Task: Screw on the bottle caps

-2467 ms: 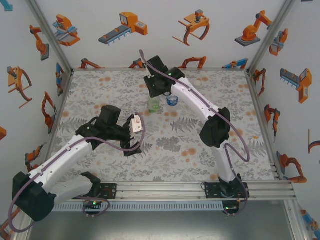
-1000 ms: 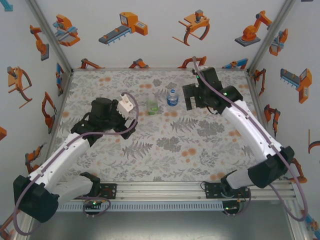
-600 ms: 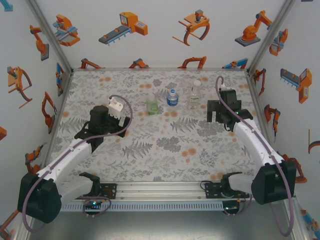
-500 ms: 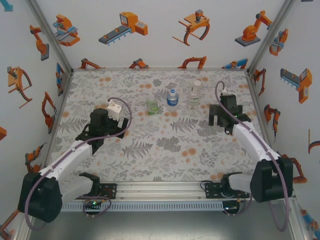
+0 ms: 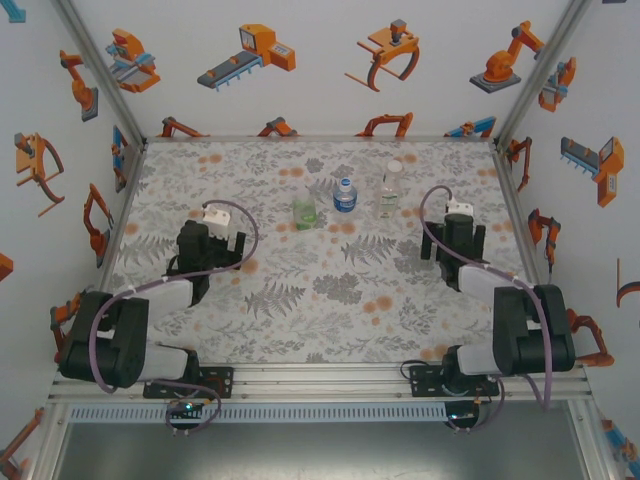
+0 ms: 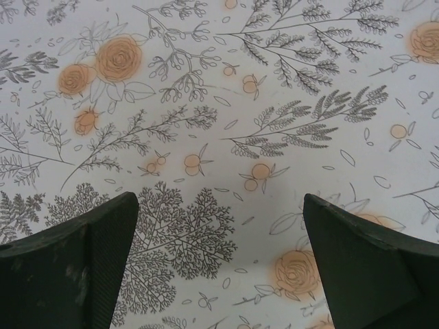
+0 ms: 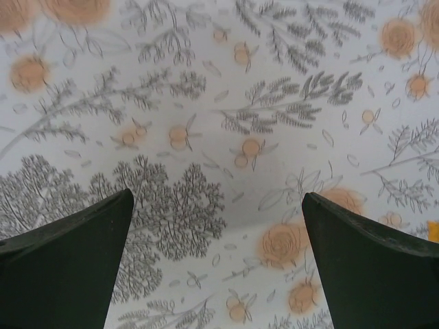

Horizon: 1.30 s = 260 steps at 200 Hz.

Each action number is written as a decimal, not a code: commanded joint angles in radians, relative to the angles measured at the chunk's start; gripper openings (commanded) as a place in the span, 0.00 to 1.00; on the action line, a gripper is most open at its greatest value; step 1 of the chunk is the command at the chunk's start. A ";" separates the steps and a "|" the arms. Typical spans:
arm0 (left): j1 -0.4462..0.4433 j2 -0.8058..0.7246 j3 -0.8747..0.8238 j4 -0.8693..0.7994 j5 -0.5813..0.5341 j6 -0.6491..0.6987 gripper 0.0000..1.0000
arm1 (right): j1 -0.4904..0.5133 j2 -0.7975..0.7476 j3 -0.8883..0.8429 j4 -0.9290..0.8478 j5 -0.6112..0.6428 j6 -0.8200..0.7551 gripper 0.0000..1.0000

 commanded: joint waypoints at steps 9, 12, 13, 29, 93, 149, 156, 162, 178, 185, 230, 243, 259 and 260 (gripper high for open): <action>0.051 0.055 -0.037 0.253 0.041 0.003 0.97 | -0.048 0.049 -0.025 0.292 -0.095 -0.005 1.00; 0.057 0.050 -0.032 0.232 0.040 -0.005 0.97 | -0.053 0.061 -0.032 0.322 -0.103 -0.007 1.00; 0.059 0.048 -0.030 0.225 0.043 -0.007 0.97 | -0.055 0.064 -0.035 0.330 -0.107 -0.007 0.99; 0.104 0.039 -0.024 0.203 0.127 -0.031 0.97 | -0.101 0.115 -0.058 0.405 -0.192 0.024 0.99; 0.214 0.079 -0.053 0.307 0.267 -0.115 0.97 | -0.127 0.149 -0.118 0.541 -0.268 0.030 0.99; 0.239 0.166 -0.012 0.299 0.266 -0.145 0.97 | -0.128 0.149 -0.121 0.547 -0.264 0.033 0.99; 0.239 0.182 -0.002 0.310 0.233 -0.161 0.97 | -0.127 0.150 -0.120 0.547 -0.275 0.028 0.99; 0.239 0.190 0.008 0.308 0.187 -0.181 0.97 | -0.128 0.152 -0.118 0.545 -0.288 0.024 0.99; 0.232 0.180 0.022 0.263 0.128 -0.189 0.97 | -0.128 0.152 -0.110 0.531 -0.314 0.014 0.99; 0.228 0.187 0.016 0.289 0.118 -0.188 0.97 | -0.128 0.152 -0.111 0.530 -0.315 0.012 0.99; 0.232 0.180 0.023 0.261 0.118 -0.194 0.97 | -0.127 0.152 -0.110 0.530 -0.341 0.001 0.99; 0.232 0.179 0.023 0.260 0.118 -0.194 0.97 | -0.128 0.152 -0.108 0.529 -0.345 0.000 0.99; 0.232 0.179 0.023 0.261 0.119 -0.194 0.97 | -0.128 0.152 -0.107 0.527 -0.345 -0.001 0.99; 0.232 0.178 0.023 0.261 0.120 -0.194 0.97 | -0.128 0.152 -0.107 0.528 -0.345 -0.001 0.99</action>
